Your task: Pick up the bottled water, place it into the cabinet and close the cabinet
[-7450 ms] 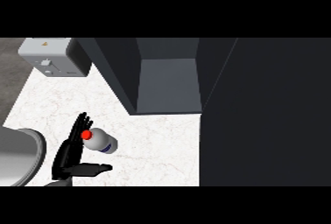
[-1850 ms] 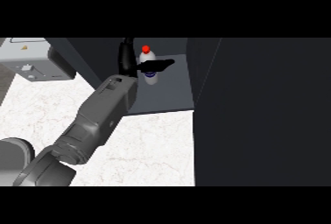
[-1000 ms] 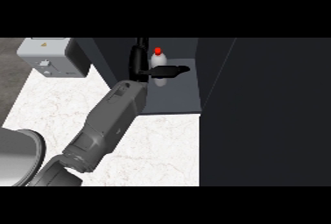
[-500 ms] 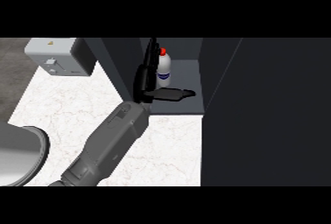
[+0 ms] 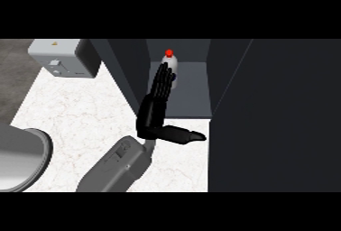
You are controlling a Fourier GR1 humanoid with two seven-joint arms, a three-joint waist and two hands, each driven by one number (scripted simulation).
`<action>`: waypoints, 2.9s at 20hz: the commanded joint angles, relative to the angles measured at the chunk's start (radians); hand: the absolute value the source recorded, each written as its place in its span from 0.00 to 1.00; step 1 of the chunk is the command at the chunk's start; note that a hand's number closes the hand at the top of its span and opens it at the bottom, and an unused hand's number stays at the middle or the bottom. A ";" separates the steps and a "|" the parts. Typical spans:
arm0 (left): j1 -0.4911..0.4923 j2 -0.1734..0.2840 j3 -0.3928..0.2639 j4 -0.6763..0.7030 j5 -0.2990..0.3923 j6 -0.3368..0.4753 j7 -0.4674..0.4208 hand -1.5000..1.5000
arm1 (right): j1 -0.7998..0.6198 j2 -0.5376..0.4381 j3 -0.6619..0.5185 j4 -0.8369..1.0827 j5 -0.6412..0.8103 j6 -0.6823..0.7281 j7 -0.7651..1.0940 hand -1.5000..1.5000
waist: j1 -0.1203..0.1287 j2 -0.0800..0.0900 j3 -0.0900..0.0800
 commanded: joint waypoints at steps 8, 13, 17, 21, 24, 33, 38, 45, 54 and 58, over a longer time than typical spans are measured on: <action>0.311 0.154 -0.093 -0.352 -0.015 -0.021 0.057 1.00 | 0.061 -0.188 0.017 -0.123 0.102 0.176 -0.020 1.00 | -0.002 -0.003 0.000; 0.431 0.262 -0.064 -0.543 -0.008 0.010 0.087 0.00 | 0.096 -0.247 0.050 -0.202 0.112 0.236 -0.028 1.00 | 0.002 -0.005 -0.001; 0.549 0.311 -0.050 -0.609 -0.015 0.010 0.041 0.00 | 0.112 -0.254 0.130 -0.268 0.225 0.268 -0.071 1.00 | -0.011 -0.008 -0.001; 0.632 0.377 0.041 -0.696 0.072 -0.050 0.039 0.00 | 0.087 -0.256 0.214 -0.253 0.300 0.278 -0.072 1.00 | -0.008 -0.004 -0.002; 0.700 0.416 0.067 -0.700 0.103 -0.113 0.007 0.00 | 0.110 -0.295 0.339 -0.284 0.328 0.307 -0.006 1.00 | 0.000 -0.003 -0.006; 0.818 0.517 0.164 -0.806 0.206 -0.182 0.042 0.00 | -0.042 -0.333 0.498 -0.267 0.391 0.323 0.065 1.00 | 0.026 -0.018 -0.012; 0.882 0.572 0.217 -0.811 0.232 -0.251 0.018 0.00 | -0.042 -0.293 0.603 -0.223 0.337 0.246 0.118 1.00 | 0.045 -0.003 -0.014; 0.931 0.618 0.251 -0.845 0.263 -0.338 0.003 0.00 | -0.073 -0.242 0.682 -0.157 0.249 0.170 0.110 1.00 | 0.102 0.013 -0.014; 0.933 0.672 0.292 -0.864 0.296 -0.414 0.016 0.00 | -0.217 -0.244 0.660 -0.113 0.216 0.121 0.203 1.00 | 0.171 0.035 -0.017; 0.935 0.697 0.303 -0.848 0.293 -0.452 0.016 0.00 | -0.288 -0.259 0.635 -0.084 0.216 0.124 0.235 1.00 | 0.205 0.042 -0.020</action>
